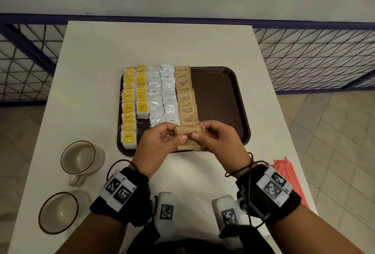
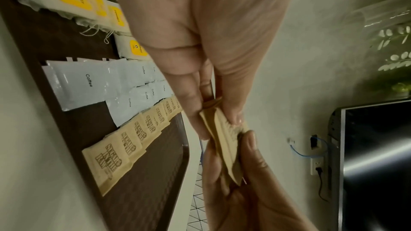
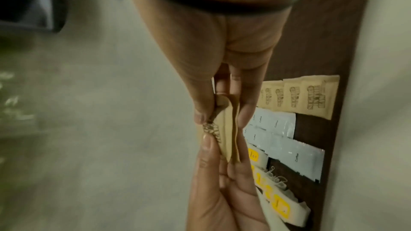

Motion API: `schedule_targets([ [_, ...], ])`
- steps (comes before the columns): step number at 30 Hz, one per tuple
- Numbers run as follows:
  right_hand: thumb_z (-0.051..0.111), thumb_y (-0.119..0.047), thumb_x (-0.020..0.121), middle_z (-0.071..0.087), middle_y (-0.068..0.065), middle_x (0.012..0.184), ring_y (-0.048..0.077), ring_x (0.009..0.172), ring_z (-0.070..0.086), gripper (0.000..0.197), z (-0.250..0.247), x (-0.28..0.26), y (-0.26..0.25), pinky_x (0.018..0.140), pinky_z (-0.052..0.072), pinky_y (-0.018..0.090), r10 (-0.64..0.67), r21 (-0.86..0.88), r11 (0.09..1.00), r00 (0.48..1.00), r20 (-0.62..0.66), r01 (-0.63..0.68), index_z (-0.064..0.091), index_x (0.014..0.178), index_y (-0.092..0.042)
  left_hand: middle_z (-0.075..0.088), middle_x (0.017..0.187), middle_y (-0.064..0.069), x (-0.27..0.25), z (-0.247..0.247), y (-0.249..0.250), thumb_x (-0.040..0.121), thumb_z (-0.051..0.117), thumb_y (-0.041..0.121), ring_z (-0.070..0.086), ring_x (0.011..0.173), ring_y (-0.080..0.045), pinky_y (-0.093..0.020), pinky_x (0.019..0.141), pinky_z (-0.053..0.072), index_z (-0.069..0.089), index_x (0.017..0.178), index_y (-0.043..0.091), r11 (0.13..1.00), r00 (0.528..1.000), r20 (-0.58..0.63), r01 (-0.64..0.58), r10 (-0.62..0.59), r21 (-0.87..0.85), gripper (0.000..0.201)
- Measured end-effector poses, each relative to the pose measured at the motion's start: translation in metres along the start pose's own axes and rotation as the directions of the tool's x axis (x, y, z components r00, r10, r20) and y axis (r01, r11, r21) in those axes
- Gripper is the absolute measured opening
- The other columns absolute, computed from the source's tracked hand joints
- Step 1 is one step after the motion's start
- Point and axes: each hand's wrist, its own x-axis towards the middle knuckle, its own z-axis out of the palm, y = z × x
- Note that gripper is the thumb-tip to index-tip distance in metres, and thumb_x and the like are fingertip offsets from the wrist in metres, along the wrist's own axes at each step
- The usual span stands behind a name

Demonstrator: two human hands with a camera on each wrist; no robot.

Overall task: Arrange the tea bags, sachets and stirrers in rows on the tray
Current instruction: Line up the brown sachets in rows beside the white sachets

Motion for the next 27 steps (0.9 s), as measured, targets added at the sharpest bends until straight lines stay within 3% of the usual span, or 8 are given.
schedule_targets([
  [3,0.072,-0.013,0.064,0.072,0.012,0.078,0.023,0.071,0.069,0.021,-0.002,0.000,-0.002,0.066,0.059,0.036,0.101,0.251,0.962,0.993,0.054,-0.111,0.067,0.082,-0.005,0.072,0.085,-0.008,-0.002,0.000,-0.002,0.072,0.075,0.002,0.068,0.078,-0.019,-0.033,0.068,0.055,0.066,0.088,0.010,0.999,1.000,-0.020,0.013,-0.014,-0.039,0.020],
  [6,0.070,-0.011,0.065,0.071,0.012,0.079,0.023,0.071,0.069,0.022,-0.002,0.003,0.000,0.066,0.060,0.033,0.129,0.335,0.930,0.988,0.085,-0.150,0.064,0.085,-0.002,0.072,0.090,-0.012,-0.002,0.002,-0.003,0.068,0.077,0.010,0.068,0.086,-0.030,-0.044,0.079,0.055,0.066,0.089,0.009,0.993,0.998,-0.052,0.028,-0.034,-0.118,0.024],
  [10,0.069,-0.010,0.069,0.068,0.019,0.096,0.028,0.083,0.067,0.039,0.002,0.005,0.012,0.075,0.059,0.033,0.128,0.412,0.904,0.992,-0.015,-0.111,0.060,0.104,0.004,0.073,0.084,-0.006,0.008,0.014,-0.001,0.080,0.063,-0.002,0.070,0.081,-0.022,-0.032,0.069,0.058,0.062,0.091,0.005,0.981,0.993,-0.098,0.046,-0.066,-0.191,0.014],
  [13,0.067,-0.008,0.076,0.068,0.019,0.100,0.026,0.086,0.066,0.034,0.001,0.011,0.017,0.079,0.056,0.036,0.098,0.408,0.911,0.991,-0.090,-0.053,0.060,0.108,0.001,0.073,0.084,-0.004,0.022,0.023,0.003,0.082,0.062,-0.003,0.070,0.082,-0.020,-0.031,0.069,0.057,0.061,0.090,0.008,0.984,0.994,-0.070,0.075,-0.087,-0.158,0.014],
  [17,0.058,-0.001,0.086,0.069,0.013,0.093,0.018,0.079,0.067,0.017,-0.010,0.032,0.015,0.066,0.057,0.022,0.132,0.442,0.896,0.981,-0.146,-0.055,0.062,0.103,-0.003,0.068,0.095,-0.017,0.053,0.031,0.018,0.084,0.063,-0.001,0.069,0.084,-0.024,-0.038,0.073,0.059,0.059,0.092,0.010,0.993,0.992,0.029,0.121,-0.121,0.007,0.014],
  [22,0.056,-0.001,0.088,0.067,0.014,0.094,0.016,0.081,0.068,0.017,-0.031,0.074,0.009,0.071,0.057,0.022,0.155,0.476,0.878,0.973,-0.170,-0.057,0.058,0.105,0.000,0.070,0.091,-0.011,0.119,0.031,0.051,0.091,0.057,0.012,0.071,0.081,-0.022,-0.038,0.075,0.059,0.066,0.089,0.014,0.938,0.968,0.165,0.126,-0.187,0.324,0.010],
  [25,0.057,-0.002,0.087,0.067,0.016,0.096,0.018,0.083,0.068,0.017,-0.041,0.104,0.011,0.074,0.058,0.026,0.172,0.455,0.887,0.970,-0.173,-0.076,0.059,0.104,-0.001,0.071,0.081,-0.008,0.165,0.027,0.068,0.089,0.059,0.006,0.071,0.071,-0.014,-0.028,0.070,0.059,0.067,0.088,0.011,0.854,0.912,0.307,0.082,-0.272,0.514,0.010],
  [27,0.058,-0.003,0.088,0.067,0.018,0.098,0.021,0.086,0.067,0.019,-0.046,0.124,0.013,0.078,0.057,0.029,0.178,0.440,0.894,0.968,-0.176,-0.085,0.058,0.106,0.000,0.071,0.080,-0.009,0.195,0.027,0.075,0.087,0.059,0.000,0.070,0.069,-0.012,-0.024,0.069,0.059,0.067,0.090,0.008,0.797,0.886,0.331,0.069,-0.326,0.600,0.012],
])
